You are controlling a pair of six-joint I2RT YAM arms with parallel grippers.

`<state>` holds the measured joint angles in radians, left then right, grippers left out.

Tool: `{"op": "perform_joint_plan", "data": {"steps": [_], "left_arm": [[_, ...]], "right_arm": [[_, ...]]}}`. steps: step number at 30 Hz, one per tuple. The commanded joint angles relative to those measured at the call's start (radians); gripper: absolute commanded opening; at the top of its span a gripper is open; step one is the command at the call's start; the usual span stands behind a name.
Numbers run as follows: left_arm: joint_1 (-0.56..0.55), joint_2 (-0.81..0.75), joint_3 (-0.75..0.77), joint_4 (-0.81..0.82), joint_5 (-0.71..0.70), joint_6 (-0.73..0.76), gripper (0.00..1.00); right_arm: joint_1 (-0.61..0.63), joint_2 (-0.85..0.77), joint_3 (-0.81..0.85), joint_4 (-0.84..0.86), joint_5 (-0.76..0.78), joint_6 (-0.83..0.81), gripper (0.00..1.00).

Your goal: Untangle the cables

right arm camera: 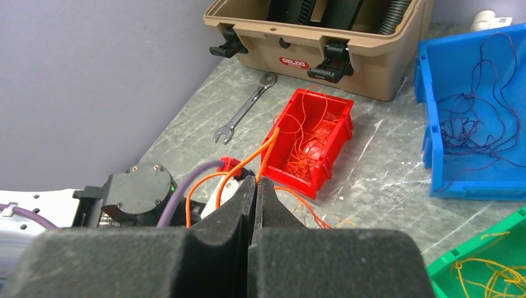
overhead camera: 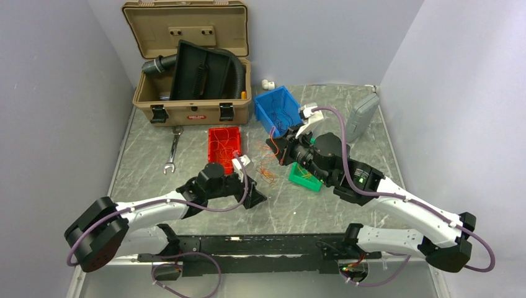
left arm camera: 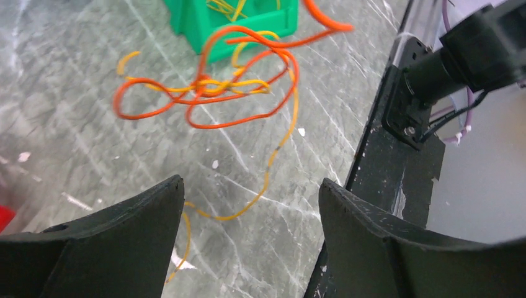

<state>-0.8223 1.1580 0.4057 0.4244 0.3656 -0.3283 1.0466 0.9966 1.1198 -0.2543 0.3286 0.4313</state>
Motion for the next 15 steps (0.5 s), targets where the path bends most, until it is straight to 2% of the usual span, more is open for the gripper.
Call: {"op": "perform_joint_plan", "data": {"steps": [1, 4, 6, 7, 8, 10, 11, 15], "left_arm": [[-0.043, 0.039, 0.036, 0.098, 0.062, 0.070, 0.81], [-0.060, 0.077, 0.060, 0.101, 0.046, 0.063, 0.74], [-0.073, 0.124, 0.089, 0.068, 0.013, 0.064, 0.66], [-0.077, 0.145, 0.103, 0.048, -0.008, 0.063, 0.59], [-0.079, 0.160, 0.112, 0.037, -0.026, 0.058, 0.47], [-0.079, 0.162, 0.109, 0.028, -0.063, 0.033, 0.12], [-0.079, 0.150, 0.095, 0.031, -0.086, 0.012, 0.00], [-0.077, 0.043, -0.007, 0.060, -0.169, -0.059, 0.00]], "right_arm": [[-0.002, 0.006, 0.054, 0.020, 0.013, 0.009, 0.00], [-0.002, 0.006, 0.057, 0.018, 0.013, 0.015, 0.00], [-0.002, 0.001, 0.055, 0.019, 0.018, 0.021, 0.00], [-0.003, -0.005, 0.056, 0.019, 0.022, 0.023, 0.00], [-0.002, -0.010, 0.058, 0.016, 0.031, 0.023, 0.00], [-0.002, -0.028, 0.071, -0.020, 0.087, 0.025, 0.00], [-0.002, -0.036, 0.082, -0.049, 0.138, 0.028, 0.00], [-0.004, -0.104, 0.109, -0.187, 0.412, 0.042, 0.00]]}}
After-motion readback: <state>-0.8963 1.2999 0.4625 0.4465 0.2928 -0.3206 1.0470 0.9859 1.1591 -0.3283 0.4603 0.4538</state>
